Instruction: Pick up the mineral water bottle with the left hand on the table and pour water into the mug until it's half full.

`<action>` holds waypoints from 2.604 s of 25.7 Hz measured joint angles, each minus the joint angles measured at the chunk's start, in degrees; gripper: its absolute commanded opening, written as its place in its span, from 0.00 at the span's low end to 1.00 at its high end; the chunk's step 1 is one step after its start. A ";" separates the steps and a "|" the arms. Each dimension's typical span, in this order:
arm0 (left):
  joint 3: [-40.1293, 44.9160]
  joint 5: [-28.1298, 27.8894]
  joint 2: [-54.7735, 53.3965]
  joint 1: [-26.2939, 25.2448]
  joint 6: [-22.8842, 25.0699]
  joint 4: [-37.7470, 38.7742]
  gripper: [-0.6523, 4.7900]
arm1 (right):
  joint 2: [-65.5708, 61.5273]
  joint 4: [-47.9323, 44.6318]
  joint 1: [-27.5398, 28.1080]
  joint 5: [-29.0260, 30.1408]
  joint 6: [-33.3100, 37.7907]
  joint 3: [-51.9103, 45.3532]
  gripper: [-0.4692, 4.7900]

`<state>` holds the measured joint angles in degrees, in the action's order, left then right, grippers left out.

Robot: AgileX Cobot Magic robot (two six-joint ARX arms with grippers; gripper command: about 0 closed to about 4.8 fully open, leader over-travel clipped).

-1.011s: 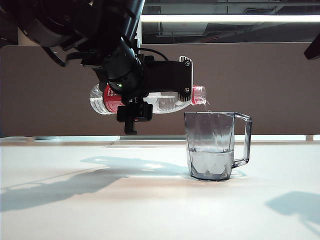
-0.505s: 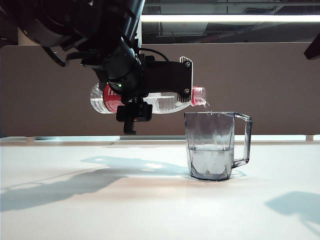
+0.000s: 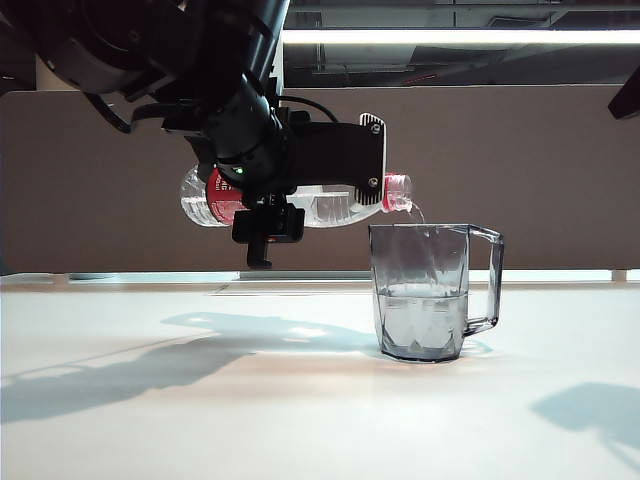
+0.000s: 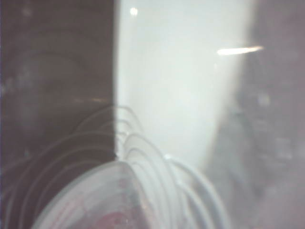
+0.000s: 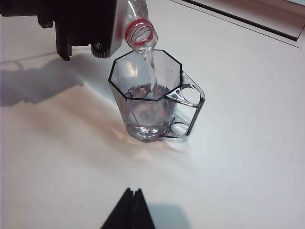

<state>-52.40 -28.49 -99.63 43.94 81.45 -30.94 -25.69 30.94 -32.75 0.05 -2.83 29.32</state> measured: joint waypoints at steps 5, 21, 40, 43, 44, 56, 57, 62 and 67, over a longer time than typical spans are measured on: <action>0.00 0.00 0.00 0.00 0.00 -0.07 0.61 | 0.00 0.00 0.00 0.00 0.00 0.00 0.08; 0.00 -0.04 0.02 0.00 -15.80 -0.13 0.61 | 0.00 0.00 0.02 0.00 0.00 0.00 0.08; 0.09 7.82 7.85 -6.69 -61.13 4.07 0.61 | 0.00 -0.04 0.02 0.00 0.00 0.00 0.08; 0.15 15.67 9.27 -8.57 -66.29 5.79 0.61 | 0.00 -0.04 0.02 0.00 0.00 0.00 0.08; 0.17 17.55 9.57 -8.92 -67.08 6.32 0.61 | 0.00 -0.04 0.02 0.00 0.00 0.00 0.08; 1.36 26.93 11.26 -13.53 -76.17 6.95 0.61 | 0.00 -0.09 0.02 0.00 0.00 0.00 0.08; 1.86 26.93 11.26 -13.55 -76.46 6.45 0.61 | 0.00 -0.09 0.02 0.00 0.00 0.00 0.08; 6.16 26.43 11.32 -13.55 -79.78 -0.09 0.61 | 0.00 -0.09 0.02 0.00 0.00 0.00 0.08; 11.65 22.14 15.06 -13.57 -81.31 -1.49 0.61 | 0.00 0.04 0.02 0.00 0.00 0.00 0.08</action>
<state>-40.75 -6.35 -84.58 30.37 0.14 -32.42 -25.69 30.98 -32.73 0.05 -2.83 29.32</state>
